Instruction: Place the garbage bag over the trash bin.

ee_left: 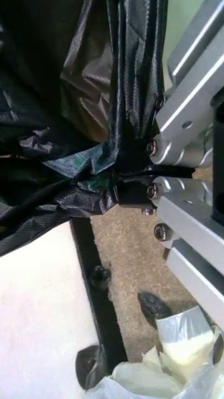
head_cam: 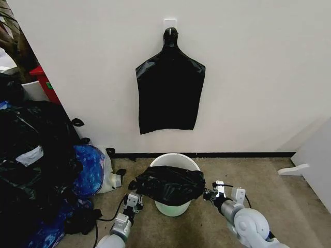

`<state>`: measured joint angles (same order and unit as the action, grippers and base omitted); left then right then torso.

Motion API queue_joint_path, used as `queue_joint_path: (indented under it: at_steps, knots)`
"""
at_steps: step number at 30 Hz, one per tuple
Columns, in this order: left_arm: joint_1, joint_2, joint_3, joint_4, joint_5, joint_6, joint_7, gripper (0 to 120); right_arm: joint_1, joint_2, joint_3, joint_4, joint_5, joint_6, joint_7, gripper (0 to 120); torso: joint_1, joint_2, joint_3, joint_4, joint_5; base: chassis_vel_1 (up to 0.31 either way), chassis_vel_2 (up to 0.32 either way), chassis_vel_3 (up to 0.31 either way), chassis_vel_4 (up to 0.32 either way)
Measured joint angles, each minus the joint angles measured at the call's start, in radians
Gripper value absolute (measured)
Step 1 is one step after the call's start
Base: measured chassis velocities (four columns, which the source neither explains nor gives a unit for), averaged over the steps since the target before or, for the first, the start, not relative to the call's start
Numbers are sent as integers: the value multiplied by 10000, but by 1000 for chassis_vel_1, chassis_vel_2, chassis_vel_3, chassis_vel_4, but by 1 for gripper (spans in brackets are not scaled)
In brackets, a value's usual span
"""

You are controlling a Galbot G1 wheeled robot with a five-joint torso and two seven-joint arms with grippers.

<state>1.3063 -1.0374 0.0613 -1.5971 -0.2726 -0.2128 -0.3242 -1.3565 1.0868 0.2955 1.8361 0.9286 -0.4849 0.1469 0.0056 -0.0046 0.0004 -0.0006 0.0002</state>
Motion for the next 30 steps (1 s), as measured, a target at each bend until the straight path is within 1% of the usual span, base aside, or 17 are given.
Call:
queue_joint_path:
  at_steps: [5,10,13,19,22,23,24,25,26,27,28,29,30]
  knots:
    - [-69,-94,54,138,11,1,3,0,83,27,50,-308,-46,27,-187,0,0,0,0,0,1,0,0,0,0]
    - [-186,-248,77,440,52,-46,23,0,65,101,58,-563,-386,393,-453,0,0,0,-1,0,1,0,0,0,0]
    - [-212,-315,77,516,54,-63,29,0,41,142,58,-621,-518,446,-516,0,0,0,-1,-1,1,0,0,0,0]
    - [-243,-373,190,553,106,-69,35,0,21,284,56,-648,-695,482,-514,0,0,0,-1,0,1,0,0,0,0]
    - [-240,-371,219,508,343,-189,-18,0,-6,284,40,-555,-968,581,-445,0,0,0,-1,0,0,0,0,0,0]
    - [-235,-371,219,510,435,-285,-28,0,-25,281,28,-510,-1080,637,-380,4,0,0,-1,0,0,0,0,0,0]
    - [-228,-374,215,515,473,-347,-40,0,-49,279,20,-469,-1155,675,-329,6,0,0,-1,0,0,0,0,0,0]
    - [-211,-383,199,517,484,-396,-77,0,-91,277,10,-407,-1254,712,-257,11,0,0,-1,0,0,0,0,0,0]
    - [-211,-383,199,517,484,-396,-77,0,-91,277,10,-407,-1254,712,-257,11,0,0,-1,0,0,0,0,0,0]
    - [-193,-391,183,516,485,-424,-115,0,-134,275,2,-348,-1321,737,-209,15,0,0,-1,0,0,0,0,0,0]
    - [-147,-386,151,467,484,-449,-152,4,-226,263,-8,-210,-1395,772,-153,21,0,0,-1,0,0,0,0,0,0]
    - [-126,-373,142,426,484,-451,-155,8,-262,254,-8,-151,-1412,777,-142,22,0,0,0,1,-1,0,0,0,0]
    - [-80,-326,125,322,484,-452,-156,13,-343,228,-7,-13,-1442,782,-115,30,0,0,-1,0,-1,0,0,0,0]
